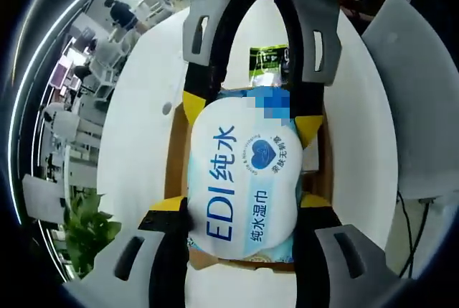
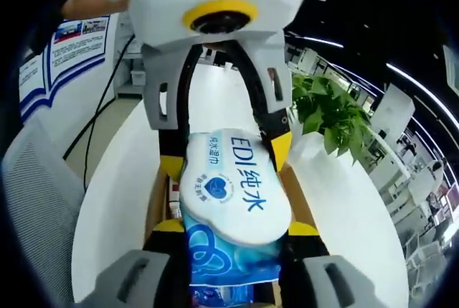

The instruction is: Operate the shoe box by opening the lid, removing the specified soft item, and placing it in the target area until the item is outside and the box remains undamaged.

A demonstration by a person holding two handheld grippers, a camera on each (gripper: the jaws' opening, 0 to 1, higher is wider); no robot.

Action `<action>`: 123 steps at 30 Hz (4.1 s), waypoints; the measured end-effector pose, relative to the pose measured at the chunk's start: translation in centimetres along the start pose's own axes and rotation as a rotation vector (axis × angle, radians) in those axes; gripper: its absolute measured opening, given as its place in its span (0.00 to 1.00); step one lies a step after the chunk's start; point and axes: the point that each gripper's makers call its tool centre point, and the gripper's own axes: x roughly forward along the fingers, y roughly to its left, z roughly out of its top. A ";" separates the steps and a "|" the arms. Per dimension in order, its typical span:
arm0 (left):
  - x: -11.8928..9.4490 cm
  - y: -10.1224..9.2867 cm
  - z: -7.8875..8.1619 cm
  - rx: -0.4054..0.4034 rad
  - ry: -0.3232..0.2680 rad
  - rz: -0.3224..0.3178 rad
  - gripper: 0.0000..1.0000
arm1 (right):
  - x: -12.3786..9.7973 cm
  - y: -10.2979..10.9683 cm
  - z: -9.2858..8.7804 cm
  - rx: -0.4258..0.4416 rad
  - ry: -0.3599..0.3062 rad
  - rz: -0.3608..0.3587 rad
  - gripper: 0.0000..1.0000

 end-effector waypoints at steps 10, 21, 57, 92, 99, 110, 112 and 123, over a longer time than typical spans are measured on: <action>1.3 -0.6 3.8 0.018 -0.017 -0.018 0.57 | -2.8 -0.3 -2.8 0.021 0.014 -0.015 0.44; 3.0 -1.2 8.6 0.051 -0.044 -0.032 0.57 | -6.4 -0.9 -6.4 0.044 0.039 -0.044 0.44; 10.3 -2.5 18.5 0.039 -0.114 -0.091 0.57 | -12.6 -2.2 -16.9 0.078 0.111 -0.028 0.44; 18.6 -6.1 16.9 -0.032 -0.096 -0.148 0.58 | -8.2 0.0 -24.2 0.058 0.168 0.051 0.45; 19.2 -6.1 16.7 -0.025 -0.087 -0.145 0.58 | -7.8 0.0 -24.7 0.049 0.159 0.045 0.45; 19.8 -6.4 16.3 -0.024 -0.085 -0.144 0.59 | -7.2 0.3 -25.1 0.043 0.145 0.040 0.46; 19.8 -6.4 16.4 -0.026 -0.090 -0.143 0.59 | -7.3 0.3 -25.3 0.047 0.139 0.039 0.47; 19.9 -6.5 16.8 -0.029 -0.156 -0.138 0.61 | -7.3 0.5 -25.9 0.042 0.146 0.034 0.51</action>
